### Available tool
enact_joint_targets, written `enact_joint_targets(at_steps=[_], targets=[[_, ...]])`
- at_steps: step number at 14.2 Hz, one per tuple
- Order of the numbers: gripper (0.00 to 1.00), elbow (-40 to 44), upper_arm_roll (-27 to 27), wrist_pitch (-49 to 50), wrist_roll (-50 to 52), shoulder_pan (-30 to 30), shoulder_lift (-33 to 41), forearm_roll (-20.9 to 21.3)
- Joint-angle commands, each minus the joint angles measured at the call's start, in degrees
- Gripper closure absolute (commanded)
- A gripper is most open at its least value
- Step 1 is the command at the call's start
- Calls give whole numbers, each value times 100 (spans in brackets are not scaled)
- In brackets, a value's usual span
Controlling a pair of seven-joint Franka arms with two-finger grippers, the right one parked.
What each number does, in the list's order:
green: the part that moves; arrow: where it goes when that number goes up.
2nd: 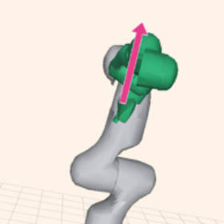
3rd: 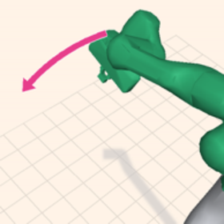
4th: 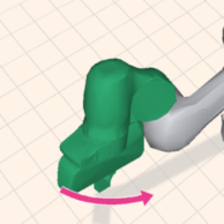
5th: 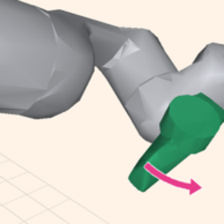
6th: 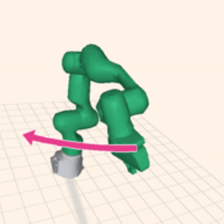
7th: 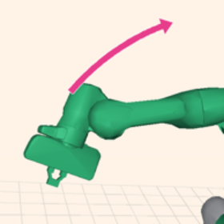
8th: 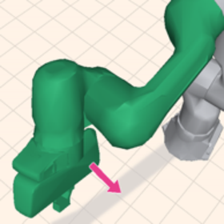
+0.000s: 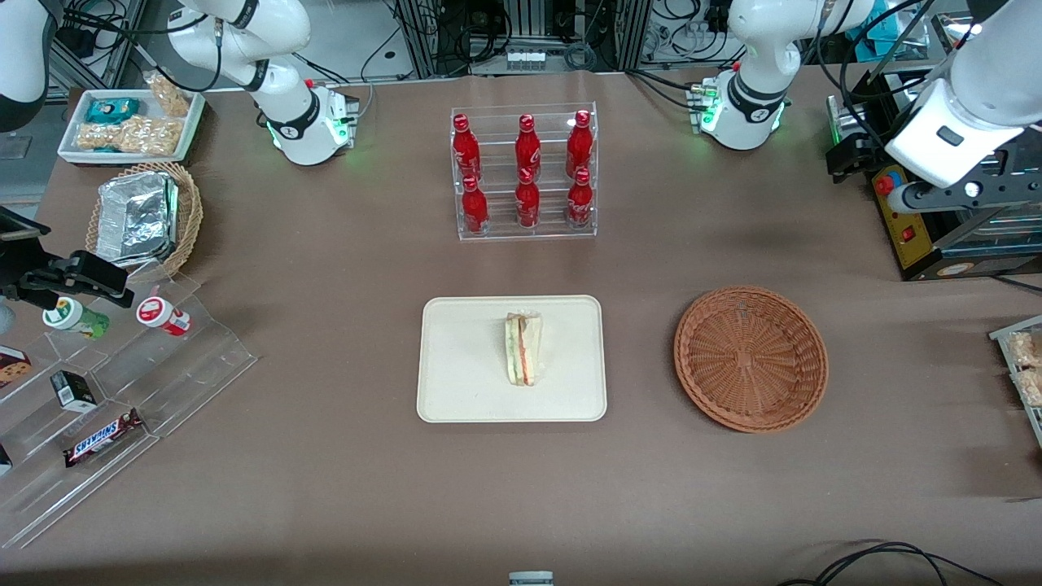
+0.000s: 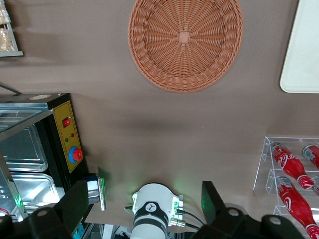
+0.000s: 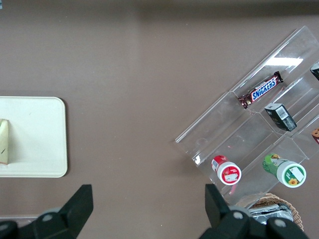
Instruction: Place sandwich from basket to tray
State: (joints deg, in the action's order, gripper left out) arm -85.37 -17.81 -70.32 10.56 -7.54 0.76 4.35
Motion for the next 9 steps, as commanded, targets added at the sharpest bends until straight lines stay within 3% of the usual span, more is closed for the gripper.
enact_joint_targets(at_steps=[1, 3, 9], targets=[[0, -85, 118, -113, -71, -64, 73, 23], [0, -85, 609, -122, -63, 226, 73, -47], [0, -85, 647, -113, -80, 165, 126, -188]])
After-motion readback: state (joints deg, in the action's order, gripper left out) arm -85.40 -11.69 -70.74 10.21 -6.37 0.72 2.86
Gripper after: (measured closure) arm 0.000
